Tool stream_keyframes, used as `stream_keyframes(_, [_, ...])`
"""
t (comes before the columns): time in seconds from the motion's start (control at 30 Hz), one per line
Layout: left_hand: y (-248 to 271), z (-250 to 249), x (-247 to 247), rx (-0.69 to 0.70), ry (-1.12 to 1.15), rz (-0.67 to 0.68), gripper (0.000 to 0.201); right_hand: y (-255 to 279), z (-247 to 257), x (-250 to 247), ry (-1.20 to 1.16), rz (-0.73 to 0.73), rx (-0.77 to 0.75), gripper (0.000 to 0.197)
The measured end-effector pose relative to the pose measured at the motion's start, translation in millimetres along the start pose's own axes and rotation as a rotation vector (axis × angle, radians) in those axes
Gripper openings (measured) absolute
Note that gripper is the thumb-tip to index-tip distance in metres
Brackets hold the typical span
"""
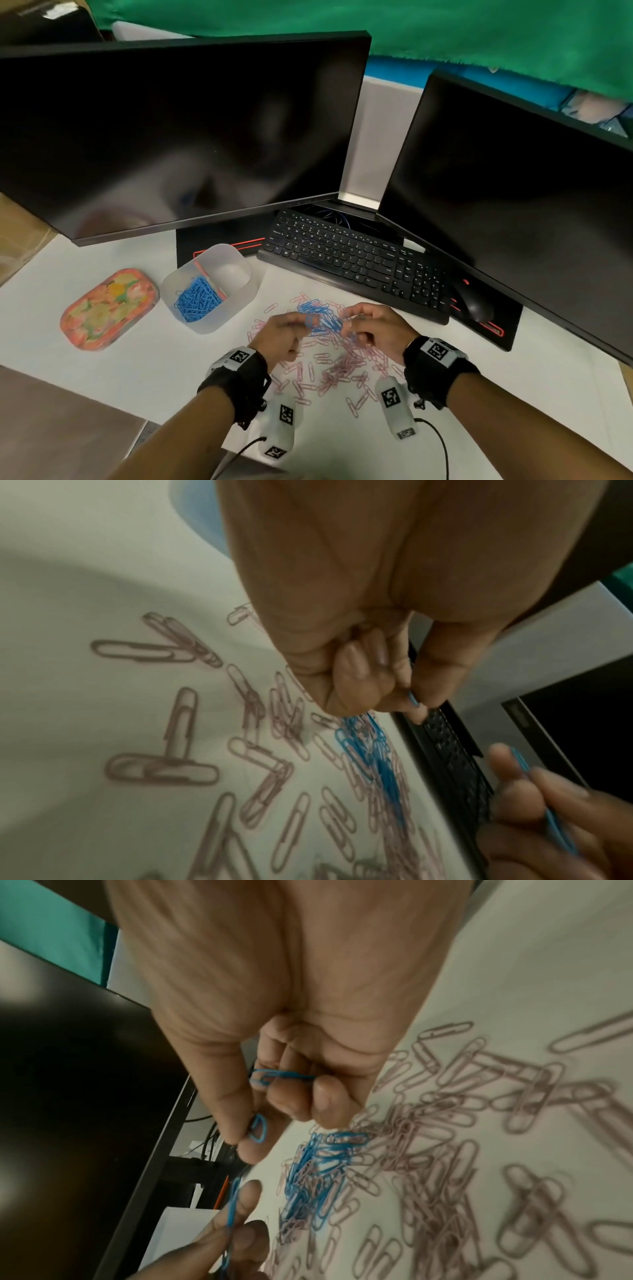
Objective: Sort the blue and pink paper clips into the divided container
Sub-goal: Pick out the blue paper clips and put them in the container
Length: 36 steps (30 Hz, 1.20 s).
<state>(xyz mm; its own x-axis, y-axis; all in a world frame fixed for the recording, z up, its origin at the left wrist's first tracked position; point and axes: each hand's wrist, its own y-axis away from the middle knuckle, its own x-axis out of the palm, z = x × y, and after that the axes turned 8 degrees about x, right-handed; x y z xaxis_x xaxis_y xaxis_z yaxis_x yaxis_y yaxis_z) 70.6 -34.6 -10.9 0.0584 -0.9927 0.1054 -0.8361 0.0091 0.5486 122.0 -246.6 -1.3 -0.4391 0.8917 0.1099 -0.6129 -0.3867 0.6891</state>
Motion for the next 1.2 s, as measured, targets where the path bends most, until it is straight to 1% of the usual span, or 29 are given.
stream_keyframes(0.03, [0.6,-1.6,0.1,-0.027,0.075,-0.007,0.025,-0.1,1.5,1.9,-0.048,0.001,0.008,0.008])
stream_keyframes(0.07, [1.4,-3.6,0.1,-0.051,0.147,-0.008,0.025,-0.7,3.5,4.1,-0.1,-0.005,0.015,0.007])
stream_keyframes(0.17, [4.0,-9.5,0.7,-0.09,0.343,0.021,0.018,-3.2,9.1,8.4,-0.23,-0.047,0.044,0.013])
stream_keyframes(0.27, [4.4,-10.8,1.2,-0.107,0.402,0.007,0.021,-6.5,11.5,12.7,-0.267,-0.111,0.089,0.012])
stream_keyframes(0.33, [2.4,-8.9,1.4,-0.145,0.385,-0.044,0.033,-10.1,11.8,16.0,-0.234,-0.162,0.115,0.013])
stream_keyframes(0.37, [0.5,-6.6,1.3,-0.161,0.353,-0.075,0.039,-12.7,11.0,16.9,-0.192,-0.189,0.122,0.015])
stream_keyframes(0.43, [-2.7,-3.3,2.0,-0.174,0.275,-0.13,0.039,-18.4,10.2,18.3,-0.025,-0.228,0.118,0.023])
stream_keyframes(0.5, [-4.9,-1.7,2.6,-0.17,0.228,-0.17,0.033,-22.4,10.6,19.0,0.28,-0.277,0.112,0.027])
stream_keyframes(0.57, [-6.0,-3.1,3.8,-0.163,0.207,-0.203,0.026,-25.8,9.4,19.9,0.584,-0.366,0.083,0.026])
stream_keyframes(0.63, [-6.1,-5.1,4.1,-0.165,0.157,-0.218,0.023,-26.1,6.9,22.5,0.728,-0.423,0.053,0.015])
stream_keyframes(0.67, [-6.6,-5.8,3.8,-0.164,0.11,-0.217,0.023,-25.2,5.4,25.0,0.781,-0.436,0.044,0.01])
stream_keyframes(0.73, [-9.0,-6.7,3.0,-0.13,-0.03,-0.201,0.021,-23.5,2.5,29.8,0.904,-0.446,0.032,0.008])
stream_keyframes(0.83, [-12.1,-4.2,2.7,0.016,-0.435,-0.176,0.017,-23.8,2.9,34.2,1.017,-0.469,0.013,0.007])
stream_keyframes(0.87, [-12.0,-3.3,3.5,0.073,-0.555,-0.169,0.014,-24.5,3.6,35.3,1.018,-0.47,0.016,0.006])
stream_keyframes(0.93, [-11.7,-3.1,7.6,0.174,-0.713,-0.147,0.006,-23.8,4.8,36.6,0.987,-0.462,0.039,0.004])
stream_keyframes(1.0, [-16.1,-3.7,13.1,0.279,-0.851,-0.108,0.009,-22.3,5.8,35.8,0.931,-0.465,0.055,0.01])
stream_keyframes(1.07, [-20.6,-6.3,19.7,0.352,-0.993,-0.052,0.014,-20.6,6.0,32.5,0.864,-0.466,0.061,0.016])
stream_keyframes(1.2, [-26.7,-9.0,33.8,0.408,-1.26,0.072,0.033,-15.6,8.2,23.6,0.802,-0.476,0.04,0.024])
